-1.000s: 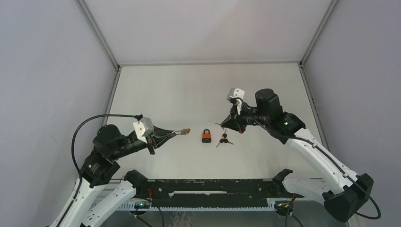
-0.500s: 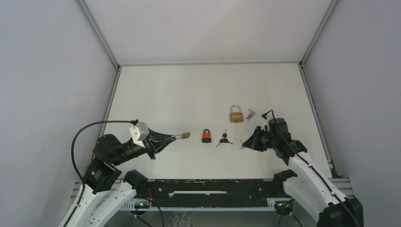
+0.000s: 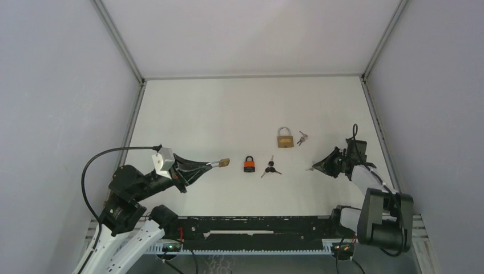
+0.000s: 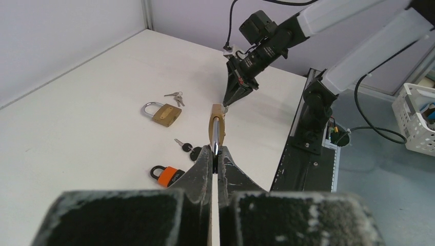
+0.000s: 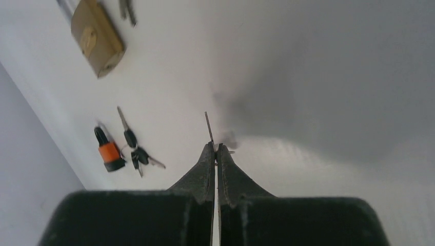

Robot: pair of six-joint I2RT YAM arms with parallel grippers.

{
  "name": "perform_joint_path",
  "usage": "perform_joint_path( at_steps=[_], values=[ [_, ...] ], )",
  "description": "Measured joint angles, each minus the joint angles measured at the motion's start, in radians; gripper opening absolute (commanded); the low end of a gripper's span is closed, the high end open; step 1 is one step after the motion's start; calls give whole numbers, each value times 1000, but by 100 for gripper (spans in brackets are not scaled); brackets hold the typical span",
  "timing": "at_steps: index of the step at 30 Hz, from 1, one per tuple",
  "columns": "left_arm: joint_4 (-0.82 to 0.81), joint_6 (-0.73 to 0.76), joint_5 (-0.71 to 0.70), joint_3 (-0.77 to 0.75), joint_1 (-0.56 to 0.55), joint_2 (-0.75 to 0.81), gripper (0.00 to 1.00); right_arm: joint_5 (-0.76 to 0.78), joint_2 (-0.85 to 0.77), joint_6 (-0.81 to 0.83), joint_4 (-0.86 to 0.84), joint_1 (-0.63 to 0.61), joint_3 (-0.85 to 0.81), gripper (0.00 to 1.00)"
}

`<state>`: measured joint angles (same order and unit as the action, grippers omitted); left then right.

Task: Lock with the key
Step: Place the key at the center of the board, then place the lock at the center of the board.

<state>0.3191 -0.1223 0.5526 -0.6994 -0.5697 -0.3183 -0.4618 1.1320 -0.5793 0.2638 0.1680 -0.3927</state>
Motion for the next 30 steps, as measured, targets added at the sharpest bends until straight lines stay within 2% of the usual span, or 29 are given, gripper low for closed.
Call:
perform_joint_path(
  at_steps=[5, 9, 12, 13, 16, 19, 24, 27, 29, 30],
  values=[
    [-4, -2, 0, 0, 0, 1, 0, -32, 148, 63, -15, 138, -58, 0],
    [-13, -4, 0, 0, 0, 1, 0, -54, 224, 109, -13, 204, -113, 0],
    [-24, -10, 1, 0, 0, 1, 0, -71, 288, 141, -9, 232, -161, 6],
    [-26, -11, 1, 0, 0, 1, 0, -76, 312, 153, -5, 241, -177, 9],
    [-26, -13, 1, 0, 0, 0, 0, -99, 356, 168, 7, 262, -206, 33],
    [-26, -19, 1, 0, 0, 0, 0, -120, 382, 177, 24, 278, -229, 49],
    [-27, -21, 1, 0, 0, 0, 0, -88, 375, 190, 66, 282, -278, 59],
    [-27, -21, 2, 0, 0, 0, 0, 11, 307, 200, 132, 256, -309, 60],
    [-27, -21, 5, 0, 0, -2, 0, 101, 214, 219, 180, 191, -339, 63],
    [-27, -19, 8, 0, 0, -2, 0, 150, 147, 245, 201, 110, -366, 82]
  ],
)
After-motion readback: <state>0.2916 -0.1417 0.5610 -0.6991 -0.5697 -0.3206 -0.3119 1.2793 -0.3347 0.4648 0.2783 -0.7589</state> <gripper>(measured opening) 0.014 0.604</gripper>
